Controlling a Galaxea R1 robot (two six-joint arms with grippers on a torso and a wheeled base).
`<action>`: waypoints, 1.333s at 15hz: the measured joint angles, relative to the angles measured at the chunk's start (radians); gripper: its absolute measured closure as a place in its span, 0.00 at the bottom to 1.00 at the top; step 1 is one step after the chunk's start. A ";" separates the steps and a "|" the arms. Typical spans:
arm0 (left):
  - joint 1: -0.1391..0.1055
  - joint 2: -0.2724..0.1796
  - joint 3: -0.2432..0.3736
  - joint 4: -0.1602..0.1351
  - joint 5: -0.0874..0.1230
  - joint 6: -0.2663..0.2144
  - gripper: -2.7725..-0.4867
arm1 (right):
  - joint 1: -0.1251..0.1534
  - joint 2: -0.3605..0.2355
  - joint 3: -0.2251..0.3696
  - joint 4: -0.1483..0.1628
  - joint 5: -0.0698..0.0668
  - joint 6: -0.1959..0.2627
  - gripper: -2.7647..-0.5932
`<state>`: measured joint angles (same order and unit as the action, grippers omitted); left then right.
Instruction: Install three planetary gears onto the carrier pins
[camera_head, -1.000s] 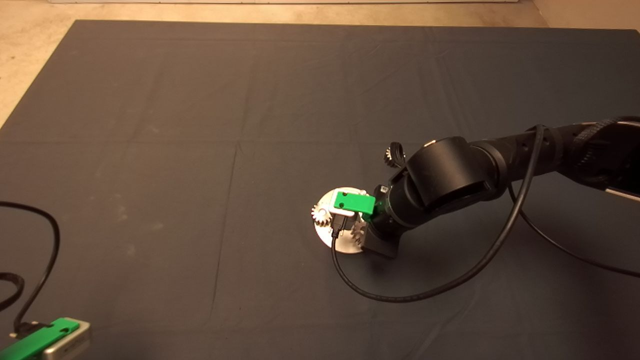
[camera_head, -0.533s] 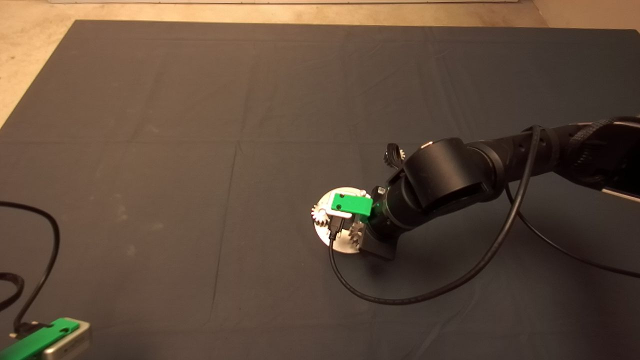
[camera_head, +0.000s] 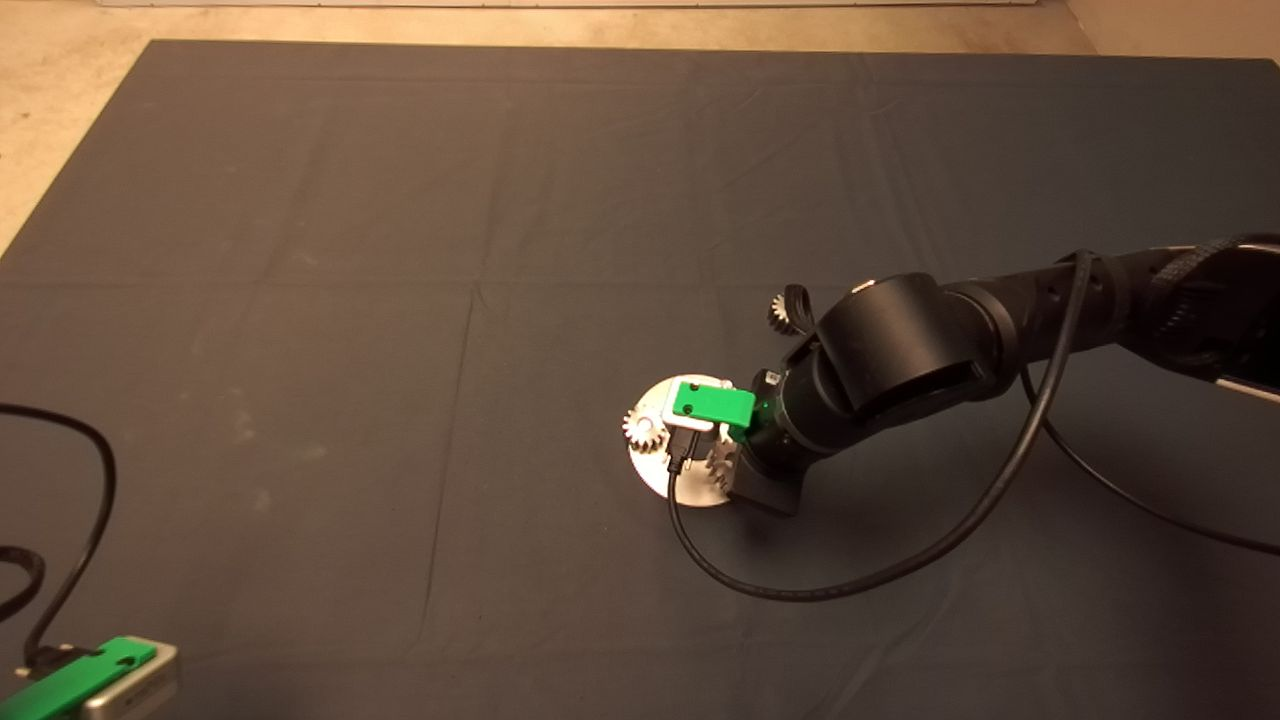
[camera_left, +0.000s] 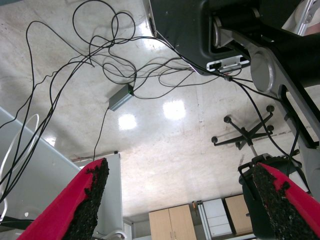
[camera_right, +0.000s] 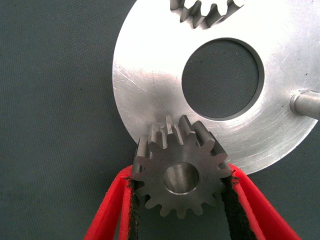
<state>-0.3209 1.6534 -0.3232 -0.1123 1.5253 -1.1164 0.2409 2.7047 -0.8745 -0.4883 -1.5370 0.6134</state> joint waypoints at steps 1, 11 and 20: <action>0.000 0.000 0.000 0.000 0.000 0.000 0.32 | 0.000 -0.001 0.000 0.000 0.001 0.000 0.84; 0.000 -0.006 0.000 0.000 0.000 0.000 0.32 | -0.005 -0.006 0.006 -0.001 0.002 0.000 0.84; 0.000 -0.024 0.000 0.000 0.000 0.026 0.32 | -0.009 0.004 0.008 -0.001 -0.007 0.000 0.84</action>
<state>-0.3209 1.6294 -0.3232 -0.1123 1.5253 -1.0900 0.2321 2.7084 -0.8664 -0.4896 -1.5438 0.6136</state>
